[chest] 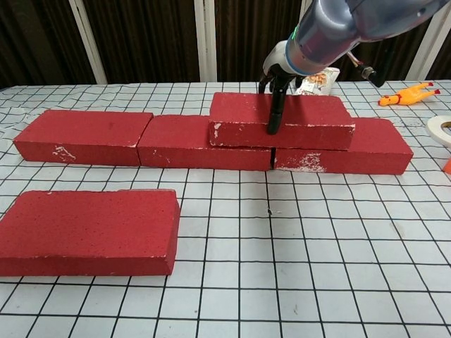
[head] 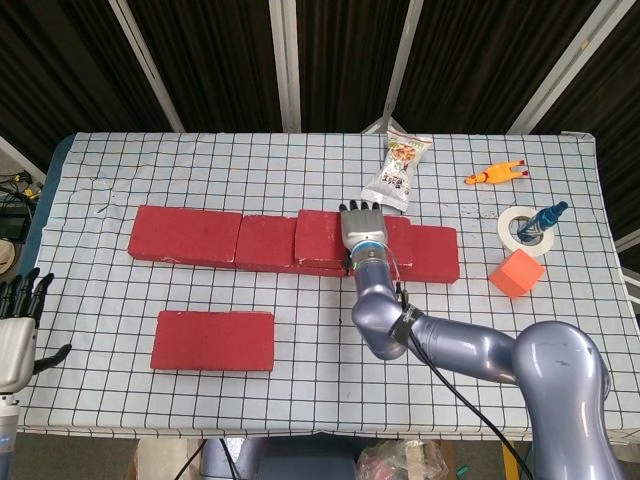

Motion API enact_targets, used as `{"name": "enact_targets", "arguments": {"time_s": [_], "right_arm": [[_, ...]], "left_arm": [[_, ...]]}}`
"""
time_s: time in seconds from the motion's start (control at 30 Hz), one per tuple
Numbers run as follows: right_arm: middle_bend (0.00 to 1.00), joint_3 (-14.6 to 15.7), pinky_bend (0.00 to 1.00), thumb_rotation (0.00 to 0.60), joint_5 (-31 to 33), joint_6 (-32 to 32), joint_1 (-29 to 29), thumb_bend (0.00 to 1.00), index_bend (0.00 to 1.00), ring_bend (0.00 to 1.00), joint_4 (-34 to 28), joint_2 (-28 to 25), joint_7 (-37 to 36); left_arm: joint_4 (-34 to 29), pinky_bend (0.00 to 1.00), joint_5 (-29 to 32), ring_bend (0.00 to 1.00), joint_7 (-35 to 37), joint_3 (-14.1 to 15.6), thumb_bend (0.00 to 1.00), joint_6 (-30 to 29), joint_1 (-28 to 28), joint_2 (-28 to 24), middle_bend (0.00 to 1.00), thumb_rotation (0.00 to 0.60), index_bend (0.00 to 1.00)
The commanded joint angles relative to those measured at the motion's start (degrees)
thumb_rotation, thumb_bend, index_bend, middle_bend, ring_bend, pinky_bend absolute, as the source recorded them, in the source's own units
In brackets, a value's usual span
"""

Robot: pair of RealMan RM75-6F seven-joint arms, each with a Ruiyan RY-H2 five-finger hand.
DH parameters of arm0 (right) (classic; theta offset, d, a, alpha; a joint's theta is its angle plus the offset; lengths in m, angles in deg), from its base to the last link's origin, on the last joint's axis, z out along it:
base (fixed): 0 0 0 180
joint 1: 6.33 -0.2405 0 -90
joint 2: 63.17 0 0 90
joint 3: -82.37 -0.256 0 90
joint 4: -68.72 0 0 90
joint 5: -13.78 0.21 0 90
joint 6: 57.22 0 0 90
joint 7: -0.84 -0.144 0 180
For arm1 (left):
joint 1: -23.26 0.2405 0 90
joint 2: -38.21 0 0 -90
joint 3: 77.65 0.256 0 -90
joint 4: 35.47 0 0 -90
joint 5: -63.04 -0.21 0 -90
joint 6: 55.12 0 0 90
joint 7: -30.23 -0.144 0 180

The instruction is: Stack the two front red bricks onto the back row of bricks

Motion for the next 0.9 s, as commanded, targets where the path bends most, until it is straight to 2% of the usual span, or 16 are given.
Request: {"name": "enact_targets", "arguments": {"time_s": [0.03, 0.3, 0.4, 0.5, 0.63, 0.7, 0.8, 0.9], "right_arm": [[0.0, -0.3, 0.0, 0.6, -0.1, -0.3, 0.1, 0.18, 0.05, 0.0, -0.1, 0.1, 0.2], [0.0, -1.0, 0.0, 0.6, -0.2, -1.3, 0.6, 0.18, 0.03, 0.0, -1.4, -0.2, 0.9], [0.0, -2.0, 0.0, 0.6, -0.5, -1.5, 1.1, 0.18, 0.03, 0.0, -3.9, -1.7, 0.6], [0.0, -3.2, 0.0, 0.6, -3.0, -2.9, 2.3, 0.18, 0.02, 0.0, -9.4, -5.4, -1.3], [0.0, -4.5, 0.0, 0.6, -12.1, -7.7, 7.8, 0.18, 0.02, 0.0, -23.0, -13.7, -8.4], [0.0, -4.2, 0.0, 0.6, -17.2, -10.0, 11.4, 0.18, 0.02, 0.0, -29.2, -17.7, -12.1], [0.0, -1.9, 0.0, 0.6, -25.4, -12.7, 18.3, 0.18, 0.02, 0.0, -37.7, -24.2, -17.4], [0.0, 2.4, 0.0, 0.6, -35.5, -14.1, 26.6, 0.18, 0.02, 0.0, -43.3, -30.1, -23.3]], "left_arm": [[0.0, 0.04, 0.0, 0.0, 0.1, 0.0, 0.0, -0.1, 0.0, 0.0, 0.0, 0.6, 0.03], [-0.1, 0.04, 0.0, 0.0, 0.3, 0.0, 0.0, -0.1, 0.1, -0.2, 0.0, 0.6, 0.03], [-0.1, 0.04, 0.1, 0.0, 0.4, 0.0, 0.0, 0.0, 0.1, -0.2, 0.0, 0.6, 0.03], [0.0, 0.04, 0.1, 0.0, 1.1, -0.1, 0.0, -0.3, 0.1, -0.4, 0.0, 0.6, 0.03], [0.4, 0.04, -1.0, 0.0, 2.3, -0.1, 0.0, -1.0, 0.3, -0.6, 0.0, 0.6, 0.03], [0.8, 0.04, -2.1, 0.0, 3.0, 0.1, 0.0, -1.4, 0.4, -0.5, 0.0, 0.6, 0.03], [1.4, 0.04, -3.7, 0.0, 4.1, 0.5, 0.0, -1.8, 0.4, -0.1, 0.0, 0.6, 0.03], [1.7, 0.04, -4.5, 0.0, 4.6, 0.9, 0.0, -1.2, 0.1, 0.4, 0.0, 0.6, 0.03]]}}
